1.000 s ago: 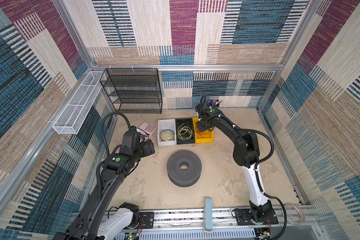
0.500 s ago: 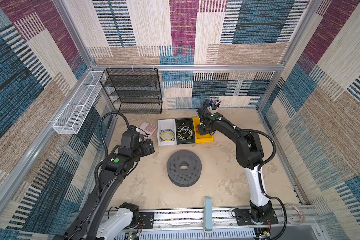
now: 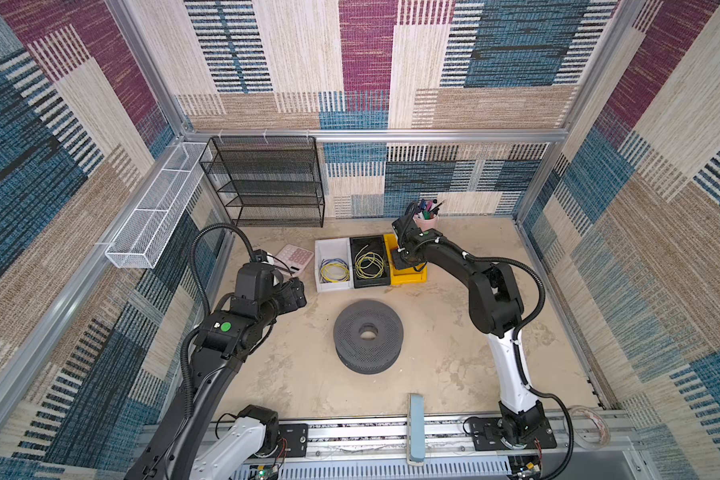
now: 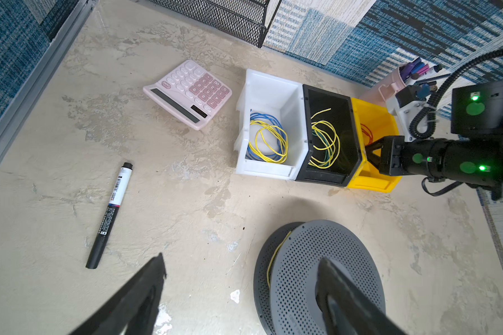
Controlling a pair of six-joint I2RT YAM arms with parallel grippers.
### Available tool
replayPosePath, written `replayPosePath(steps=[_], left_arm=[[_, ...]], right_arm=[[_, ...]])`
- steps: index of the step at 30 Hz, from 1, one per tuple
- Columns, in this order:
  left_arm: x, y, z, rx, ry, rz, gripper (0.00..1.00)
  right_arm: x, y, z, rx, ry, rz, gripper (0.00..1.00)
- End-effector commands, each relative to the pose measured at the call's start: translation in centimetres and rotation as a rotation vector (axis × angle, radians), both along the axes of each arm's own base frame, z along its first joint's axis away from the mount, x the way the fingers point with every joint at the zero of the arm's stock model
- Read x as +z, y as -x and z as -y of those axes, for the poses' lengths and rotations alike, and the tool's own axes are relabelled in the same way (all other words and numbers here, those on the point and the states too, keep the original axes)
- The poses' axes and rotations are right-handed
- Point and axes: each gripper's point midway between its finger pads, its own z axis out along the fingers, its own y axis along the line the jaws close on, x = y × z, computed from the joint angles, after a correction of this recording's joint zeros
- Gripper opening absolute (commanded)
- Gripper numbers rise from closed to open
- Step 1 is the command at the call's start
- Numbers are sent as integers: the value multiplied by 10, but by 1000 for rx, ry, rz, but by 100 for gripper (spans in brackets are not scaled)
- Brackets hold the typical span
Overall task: Wrap the cables
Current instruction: 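Close the right gripper on the edge of the red wire coil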
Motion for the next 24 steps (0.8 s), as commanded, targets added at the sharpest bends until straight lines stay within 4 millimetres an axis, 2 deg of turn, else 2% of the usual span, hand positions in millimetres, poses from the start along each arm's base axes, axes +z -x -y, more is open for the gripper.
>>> replayPosePath(steps=[1,8,17,20,21,22,24], left_arm=[[-1,2,-5,12,-27,-7,84],[-1,1,-3,8,-21,-9,83],[7,4,-2,-10,-22,-10,84],[8,4,2,-29,-7,-19,84],[8,4,4,-33,1,-21,84],[8,4,6,-38,7,-22,84],[9,4,6,-38,16,-21,84]], right_arm=[[23,-13,-7,-2,-41,85,6],[49,-11,-5,1,-53,115,0],[95,3,-4,32,-89,153,0],[101,8,0,50,-74,168,0],[100,7,3,45,-55,172,3],[96,6,7,38,-41,167,14],[90,4,8,28,-59,145,26]])
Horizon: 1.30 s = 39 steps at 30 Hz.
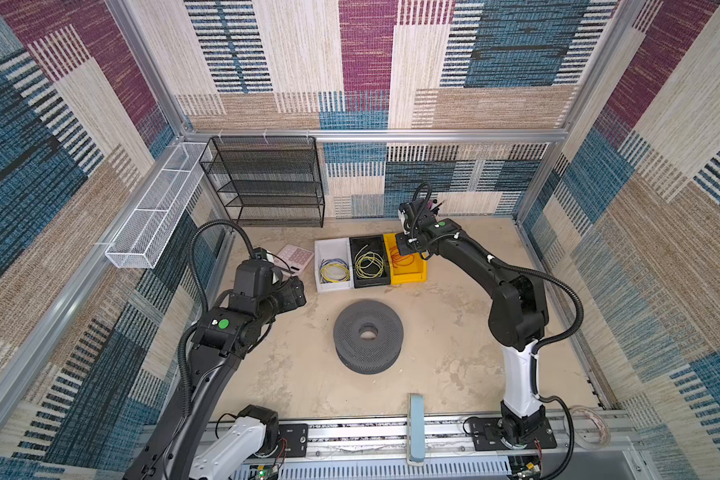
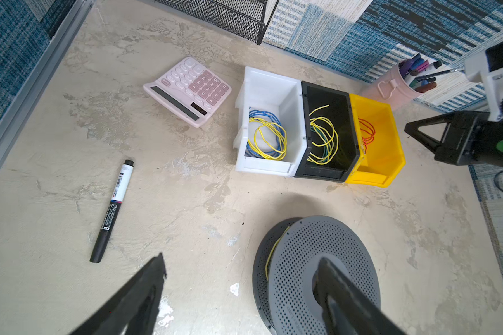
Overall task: Wrap the cables
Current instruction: 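Close the right gripper on the edge of the red wire coil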
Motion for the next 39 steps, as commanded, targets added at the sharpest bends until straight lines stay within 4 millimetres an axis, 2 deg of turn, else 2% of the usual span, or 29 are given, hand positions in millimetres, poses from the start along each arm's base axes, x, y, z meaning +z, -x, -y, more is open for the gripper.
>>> replayPosePath(steps=[1,4,9,13,16,20,23,26,32,35,39], left_arm=[[3,2,3,-17,13,0,83],[4,4,3,-15,16,4,83],[5,7,0,-20,-4,6,83],[5,8,-2,-20,-19,10,83],[4,8,0,-28,-15,9,83],[2,7,2,-38,-12,11,83],[0,5,2,-42,-17,16,83],[-1,4,3,-53,-20,16,83],[-2,5,5,-68,-17,20,84],[-1,6,6,-76,-15,24,84],[0,10,5,-80,-23,28,84]], right_arm=[[-7,-4,5,-10,-10,-12,34],[-10,-12,5,-43,-76,8,50],[-21,-26,6,-82,-115,16,57],[-43,-30,5,-93,-100,-26,57],[-52,-30,5,-109,-103,-38,52],[-55,-28,13,-154,-94,-23,51],[-52,-23,19,-199,-130,14,61],[-58,-17,20,-231,-165,4,64],[-58,-19,3,-241,-301,-22,67],[-65,-22,-8,-241,-365,-56,65],[-73,-27,-13,-262,-410,-65,61]])
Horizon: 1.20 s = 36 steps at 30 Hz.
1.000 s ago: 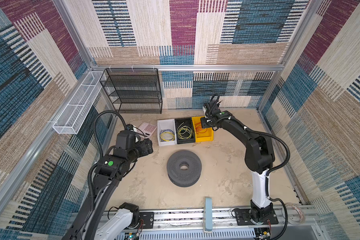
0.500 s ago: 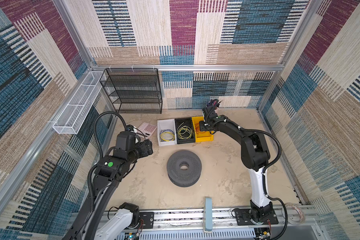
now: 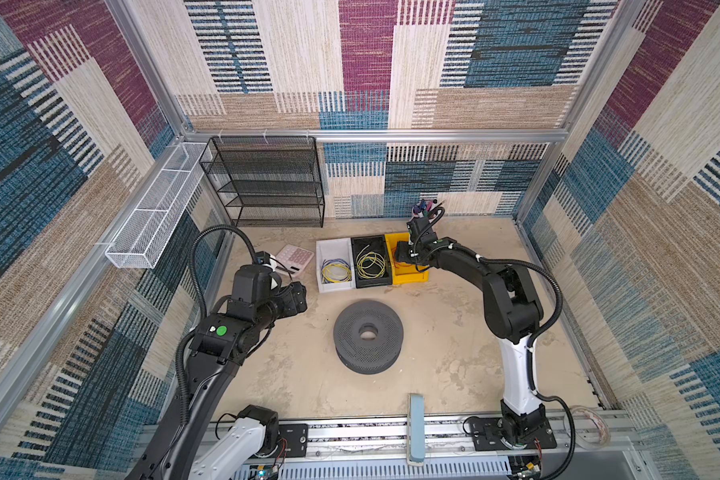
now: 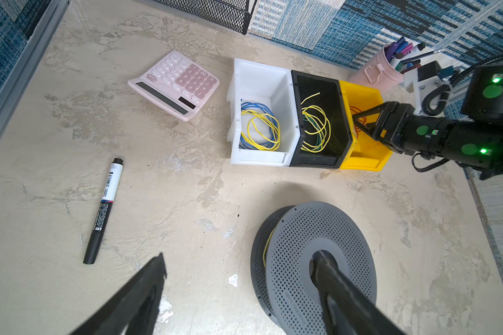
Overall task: Wrap the cables
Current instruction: 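Close the right gripper on the edge of the red wire coil, then lift the red wire coil up out of the yellow bin with the right gripper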
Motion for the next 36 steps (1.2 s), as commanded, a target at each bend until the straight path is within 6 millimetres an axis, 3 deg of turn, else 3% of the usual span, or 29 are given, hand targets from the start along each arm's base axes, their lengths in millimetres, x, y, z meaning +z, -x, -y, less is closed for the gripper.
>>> replayPosePath(steps=[1,7,13,16,20,23,30,36], left_arm=[[4,1,0,-21,-16,22,84],[6,5,-3,-19,-28,34,84],[3,5,-3,-22,-34,28,84],[3,6,-4,-20,-41,26,84],[4,7,-7,-10,-50,28,84],[3,9,-8,-7,-50,19,84],[5,14,-13,14,-57,22,84],[10,16,-20,33,-91,30,84]], right_arm=[[6,-10,-12,-23,-90,20,59],[0,-13,-6,-54,-107,21,55],[-9,-16,-1,-92,-130,25,42],[-14,-17,-2,-98,-149,21,28],[-5,-15,-3,-97,-175,45,10],[5,-12,-1,-97,-179,68,0],[41,5,0,-72,-230,119,0],[92,15,-3,-10,-259,194,0]])
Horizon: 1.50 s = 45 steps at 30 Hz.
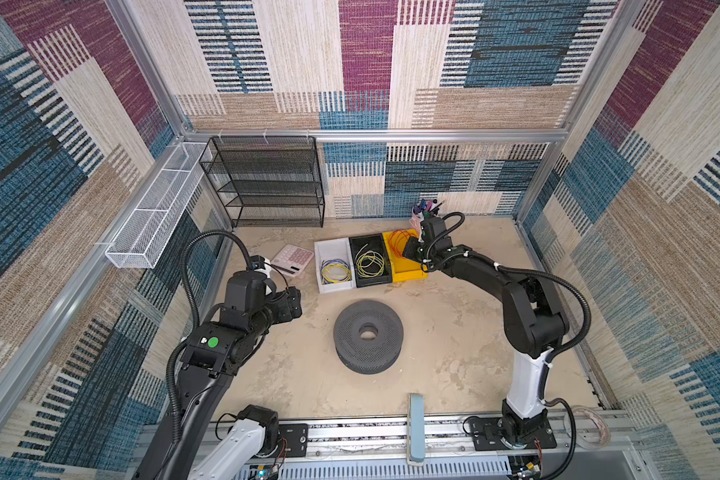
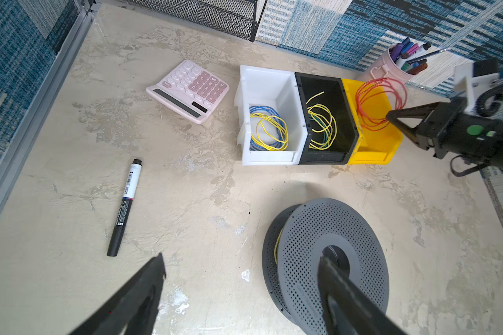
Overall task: Wrap the cables
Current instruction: 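Lift the red wire coil up out of the yellow bin with the right gripper, then carry the red coil to mid-table with the right gripper while the left arm reaches in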
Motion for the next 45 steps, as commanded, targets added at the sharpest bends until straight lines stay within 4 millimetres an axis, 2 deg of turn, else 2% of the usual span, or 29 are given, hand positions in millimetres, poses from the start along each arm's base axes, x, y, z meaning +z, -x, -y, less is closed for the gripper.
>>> replayPosePath(steps=[1,6,9,12,14,16,19,22,27,34,38,43,45], left_arm=[[5,3,-8,13,-46,7,84],[13,5,-3,2,-10,19,84],[14,1,18,-72,84,24,81],[19,-3,59,-246,238,44,81],[35,-2,91,-403,370,93,80],[59,5,119,-571,506,166,80],[86,16,134,-698,609,277,80],[93,24,133,-726,620,349,80],[83,25,129,-708,620,408,85],[102,22,145,-782,592,483,85],[109,29,159,-822,443,526,79],[108,30,154,-761,243,597,75],[108,27,155,-754,179,612,70]], right_arm=[[39,2,-7,54,-27,86,0],[96,20,-7,119,-25,171,0],[134,47,-24,255,-115,210,0],[175,94,-52,504,-305,202,0],[196,128,-63,646,-432,172,0],[216,164,-67,755,-567,152,0],[230,206,-66,879,-708,84,0],[242,235,-58,918,-801,49,0],[261,256,-53,946,-825,52,0],[273,275,-56,961,-854,39,0],[275,277,-58,946,-879,28,0],[278,280,-62,926,-928,7,0],[274,283,-67,922,-939,-16,0]])
